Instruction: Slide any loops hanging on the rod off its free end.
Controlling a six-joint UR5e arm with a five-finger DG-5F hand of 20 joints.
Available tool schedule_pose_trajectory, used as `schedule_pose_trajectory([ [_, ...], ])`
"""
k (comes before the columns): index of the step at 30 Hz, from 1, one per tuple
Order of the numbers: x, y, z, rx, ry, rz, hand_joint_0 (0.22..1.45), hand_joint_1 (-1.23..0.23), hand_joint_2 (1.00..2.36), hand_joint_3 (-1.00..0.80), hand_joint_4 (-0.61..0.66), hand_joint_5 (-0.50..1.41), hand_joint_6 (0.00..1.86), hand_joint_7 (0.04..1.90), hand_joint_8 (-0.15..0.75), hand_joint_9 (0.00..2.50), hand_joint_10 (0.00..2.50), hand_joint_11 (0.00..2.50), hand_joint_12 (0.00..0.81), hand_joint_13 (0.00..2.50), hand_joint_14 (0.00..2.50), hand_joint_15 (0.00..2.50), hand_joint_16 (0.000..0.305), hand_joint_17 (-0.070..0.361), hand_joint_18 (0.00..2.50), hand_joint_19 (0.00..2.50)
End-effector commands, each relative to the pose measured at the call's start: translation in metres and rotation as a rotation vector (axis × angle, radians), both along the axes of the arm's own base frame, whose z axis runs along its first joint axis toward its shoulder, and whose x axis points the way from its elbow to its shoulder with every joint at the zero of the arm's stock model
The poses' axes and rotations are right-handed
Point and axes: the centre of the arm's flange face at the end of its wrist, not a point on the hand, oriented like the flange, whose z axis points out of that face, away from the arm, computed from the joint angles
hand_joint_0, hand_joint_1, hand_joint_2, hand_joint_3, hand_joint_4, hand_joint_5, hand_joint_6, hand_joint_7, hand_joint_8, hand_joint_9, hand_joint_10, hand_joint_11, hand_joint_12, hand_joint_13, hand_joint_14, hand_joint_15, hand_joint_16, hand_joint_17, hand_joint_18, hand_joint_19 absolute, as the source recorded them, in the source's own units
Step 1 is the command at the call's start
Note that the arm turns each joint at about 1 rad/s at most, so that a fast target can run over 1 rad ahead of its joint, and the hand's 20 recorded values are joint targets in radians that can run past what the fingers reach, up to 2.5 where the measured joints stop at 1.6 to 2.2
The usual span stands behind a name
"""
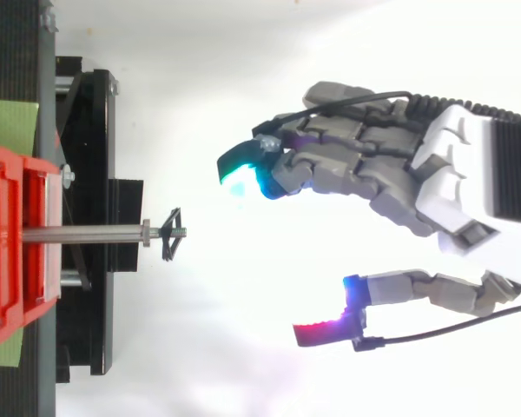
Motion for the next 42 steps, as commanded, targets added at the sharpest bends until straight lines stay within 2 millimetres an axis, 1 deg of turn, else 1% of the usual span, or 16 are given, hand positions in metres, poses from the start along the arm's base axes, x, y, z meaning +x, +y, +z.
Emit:
schedule_pose_trajectory([
  [1, 0.003, 0.000, -0.009, 0.076, -0.025, 0.009, 0.55, -0.80, 1.00, -0.50, 0.24, -0.18, 0.50, 0.82, 0.270, 0.58, 0.02, 0.44, 0.293, 0.47, 0.01, 0.18, 0.031, 0.070, 0.31, 0.00],
  [3, 0.007, 0.001, -0.012, 0.116, -0.055, 0.021, 0.55, -0.80, 1.00, -0.50, 0.24, -0.18, 0.50, 0.82, 0.270, 0.58, 0.01, 0.44, 0.294, 0.47, 0.01, 0.18, 0.031, 0.070, 0.31, 0.00],
  [10, 0.008, 0.002, -0.014, 0.114, -0.057, 0.020, 0.55, -0.80, 1.00, -0.50, 0.24, -0.18, 0.50, 0.82, 0.268, 0.59, 0.01, 0.44, 0.297, 0.49, 0.01, 0.19, 0.032, 0.072, 0.33, 0.02],
  [11, 0.014, -0.002, -0.055, 0.088, -0.006, 0.009, 0.55, -0.80, 1.00, -0.50, 0.24, -0.18, 0.50, 0.83, 0.270, 0.59, 0.01, 0.44, 0.299, 0.49, 0.01, 0.19, 0.032, 0.073, 0.33, 0.02],
  [12, 0.014, -0.002, -0.055, 0.088, -0.006, 0.009, 0.55, -0.80, 1.00, -0.50, 0.24, -0.18, 0.50, 0.82, 0.268, 0.59, 0.01, 0.45, 0.299, 0.49, 0.01, 0.19, 0.033, 0.073, 0.33, 0.02],
  [14, 0.021, -0.003, -0.069, 0.106, -0.034, 0.008, 0.55, -0.80, 1.00, -0.50, 0.24, -0.18, 0.50, 0.82, 0.270, 0.59, 0.01, 0.44, 0.300, 0.49, 0.01, 0.20, 0.033, 0.074, 0.34, 0.03],
  [16, 0.022, -0.003, -0.070, 0.111, -0.047, 0.011, 0.55, -0.80, 1.00, -0.50, 0.24, -0.18, 0.50, 0.82, 0.270, 0.59, 0.02, 0.45, 0.303, 0.50, 0.01, 0.20, 0.034, 0.075, 0.34, 0.04],
  [19, 0.026, -0.004, -0.078, 0.113, -0.069, 0.008, 0.54, -0.79, 1.00, -0.50, 0.24, -0.18, 0.50, 0.83, 0.269, 0.59, 0.02, 0.45, 0.306, 0.50, 0.01, 0.20, 0.034, 0.077, 0.35, 0.05],
  [21, 0.028, -0.006, -0.087, 0.115, -0.068, 0.004, 0.54, -0.79, 1.00, -0.50, 0.24, -0.18, 0.50, 0.82, 0.271, 0.59, 0.02, 0.45, 0.307, 0.50, 0.01, 0.21, 0.034, 0.077, 0.35, 0.06],
  [22, 0.028, -0.009, -0.089, 0.116, -0.069, 0.001, 0.54, -0.79, 1.00, -0.50, 0.24, -0.18, 0.50, 0.82, 0.271, 0.59, 0.02, 0.44, 0.308, 0.50, 0.01, 0.20, 0.035, 0.078, 0.35, 0.06],
  [29, 0.029, -0.012, -0.092, 0.111, -0.077, -0.004, 0.54, -0.78, 1.00, -0.50, 0.24, -0.18, 0.50, 0.82, 0.271, 0.59, 0.01, 0.43, 0.315, 0.51, 0.01, 0.21, 0.036, 0.080, 0.36, 0.08],
  [31, 0.029, -0.016, -0.092, 0.106, -0.077, -0.014, 0.53, -0.78, 1.00, -0.50, 0.24, -0.18, 0.50, 0.83, 0.271, 0.59, 0.01, 0.44, 0.317, 0.51, 0.01, 0.21, 0.036, 0.081, 0.36, 0.09],
  [34, 0.030, -0.018, -0.090, 0.107, -0.085, -0.019, 0.53, -0.77, 1.00, -0.50, 0.24, -0.18, 0.50, 0.83, 0.271, 0.59, 0.02, 0.45, 0.323, 0.52, 0.01, 0.22, 0.037, 0.083, 0.37, 0.10],
  [36, 0.034, -0.019, -0.085, 0.112, -0.107, -0.023, 0.52, -0.77, 1.00, -0.50, 0.24, -0.18, 0.50, 0.84, 0.271, 0.60, 0.01, 0.45, 0.327, 0.52, 0.01, 0.22, 0.039, 0.087, 0.38, 0.11],
  [39, 0.035, -0.020, -0.084, 0.114, -0.118, -0.027, 0.50, -0.77, 1.00, -0.50, 0.26, -0.18, 0.50, 0.86, 0.278, 0.59, 0.01, 0.45, 0.343, 0.52, 0.01, 0.24, 0.044, 0.099, 0.40, 0.16],
  [42, 0.036, -0.024, -0.081, 0.133, -0.149, -0.061, 0.48, -0.79, 1.00, -0.50, 0.27, -0.18, 0.50, 0.87, 0.280, 0.58, 0.01, 0.45, 0.356, 0.53, 0.01, 0.25, 0.047, 0.105, 0.42, 0.17],
])
